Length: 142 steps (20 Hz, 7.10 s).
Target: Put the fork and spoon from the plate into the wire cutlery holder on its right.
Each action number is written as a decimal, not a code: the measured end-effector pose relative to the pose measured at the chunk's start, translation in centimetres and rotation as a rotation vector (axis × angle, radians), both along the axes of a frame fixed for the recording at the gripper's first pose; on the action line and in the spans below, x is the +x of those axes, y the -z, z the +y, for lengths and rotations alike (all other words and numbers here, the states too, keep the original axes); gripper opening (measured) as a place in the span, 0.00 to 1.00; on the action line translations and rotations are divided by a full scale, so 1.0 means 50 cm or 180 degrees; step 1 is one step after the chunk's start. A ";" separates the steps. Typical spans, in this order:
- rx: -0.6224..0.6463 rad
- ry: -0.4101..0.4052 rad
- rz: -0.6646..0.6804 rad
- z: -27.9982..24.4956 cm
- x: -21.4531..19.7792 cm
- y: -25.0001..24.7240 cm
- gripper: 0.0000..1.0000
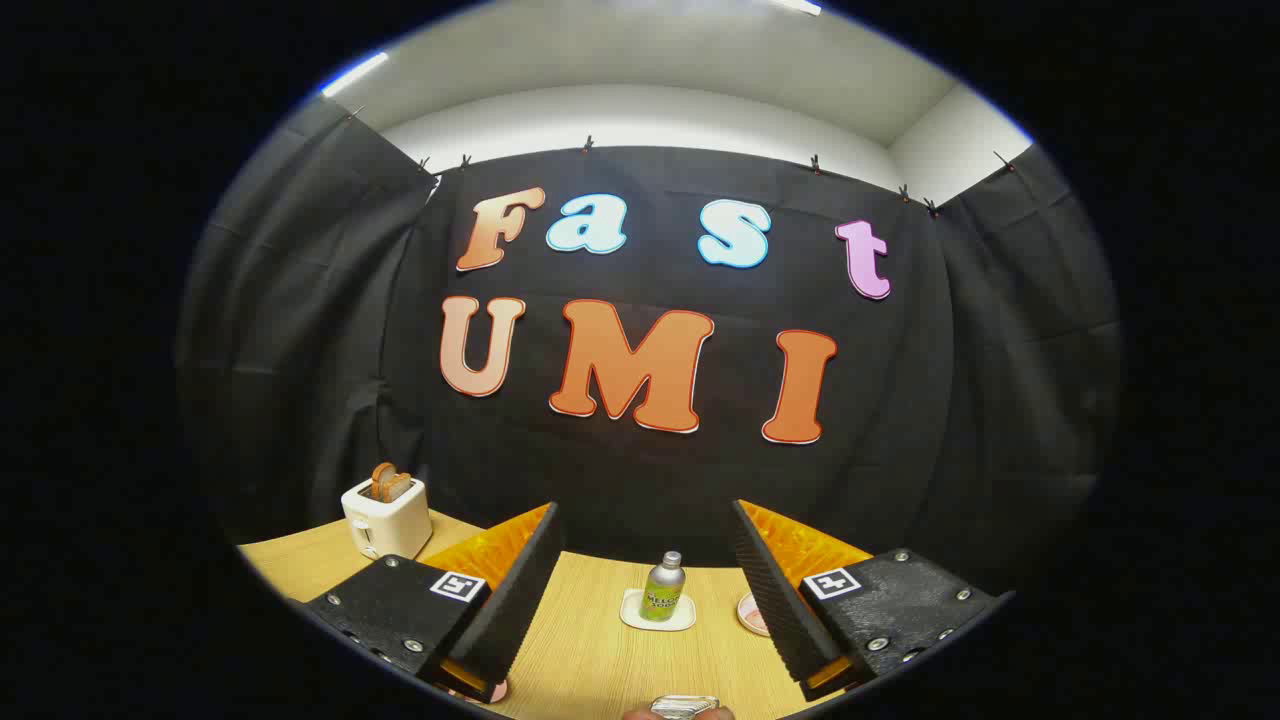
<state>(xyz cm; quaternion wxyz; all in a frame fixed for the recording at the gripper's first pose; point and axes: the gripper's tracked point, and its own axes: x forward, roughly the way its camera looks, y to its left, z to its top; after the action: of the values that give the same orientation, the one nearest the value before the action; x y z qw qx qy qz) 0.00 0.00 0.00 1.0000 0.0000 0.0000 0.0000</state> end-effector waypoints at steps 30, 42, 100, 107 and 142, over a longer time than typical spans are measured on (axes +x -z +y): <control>0.0037 -0.0553 0.0834 0.193 0.025 0.184 0.99; 0.0081 -0.0932 0.2084 0.348 -0.014 0.405 0.99; 0.0763 -0.0266 0.3048 0.111 -0.117 0.483 0.05; 0.0584 0.0021 0.3246 -0.047 -0.150 0.485 0.05; 0.0499 -0.0206 0.4458 -0.098 -0.200 0.584 0.09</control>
<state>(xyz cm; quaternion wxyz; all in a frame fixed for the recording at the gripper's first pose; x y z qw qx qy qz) -10.00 -4.90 -29.21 0.7614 0.0721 0.6436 0.0297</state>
